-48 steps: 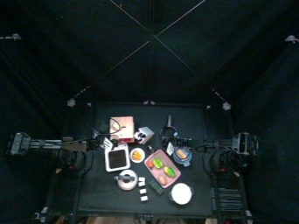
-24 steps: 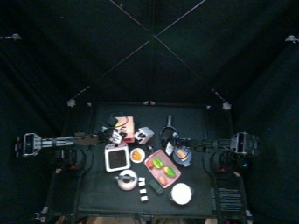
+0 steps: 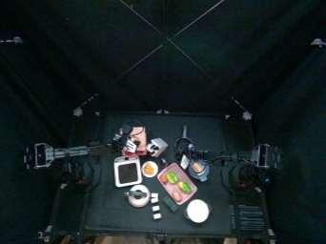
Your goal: Put apple half on drawer
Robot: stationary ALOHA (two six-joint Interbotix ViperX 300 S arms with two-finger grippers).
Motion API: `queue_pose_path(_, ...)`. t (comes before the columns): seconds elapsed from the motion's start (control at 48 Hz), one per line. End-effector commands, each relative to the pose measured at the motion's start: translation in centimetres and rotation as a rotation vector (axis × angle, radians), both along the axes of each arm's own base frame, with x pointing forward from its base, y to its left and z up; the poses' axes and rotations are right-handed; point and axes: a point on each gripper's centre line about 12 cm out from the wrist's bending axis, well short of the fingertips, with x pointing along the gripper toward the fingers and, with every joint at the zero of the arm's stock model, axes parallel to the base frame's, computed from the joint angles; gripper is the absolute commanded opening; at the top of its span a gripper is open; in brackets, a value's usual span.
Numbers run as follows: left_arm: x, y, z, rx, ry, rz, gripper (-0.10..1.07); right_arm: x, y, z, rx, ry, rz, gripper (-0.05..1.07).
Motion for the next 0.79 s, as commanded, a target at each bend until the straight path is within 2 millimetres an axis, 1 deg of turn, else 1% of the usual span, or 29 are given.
queue_pose_path(0.0, 0.13, 0.21, 0.41, 0.009, -0.014, -0.002, 0.8, 0.44, -0.18, 1.09, -0.009, -0.034, -0.001, 0.37)
queue_pose_path(0.354, -0.02, 0.31, 0.26, 0.009, -0.009, 0.002, 0.96, 0.49, -0.18, 1.09, -0.014, -0.033, 0.003, 0.37)
queue_pose_path(0.667, 0.24, 0.16, 0.53, 0.012, -0.016, -0.006, 0.97, 0.49, -0.18, 1.09, -0.014, -0.033, 0.003, 0.37)
queue_pose_path(0.771, 0.39, 0.16, 0.88, 0.016, -0.027, -0.007, 0.96, 0.49, -0.18, 1.09, -0.015, -0.032, 0.004, 0.37)
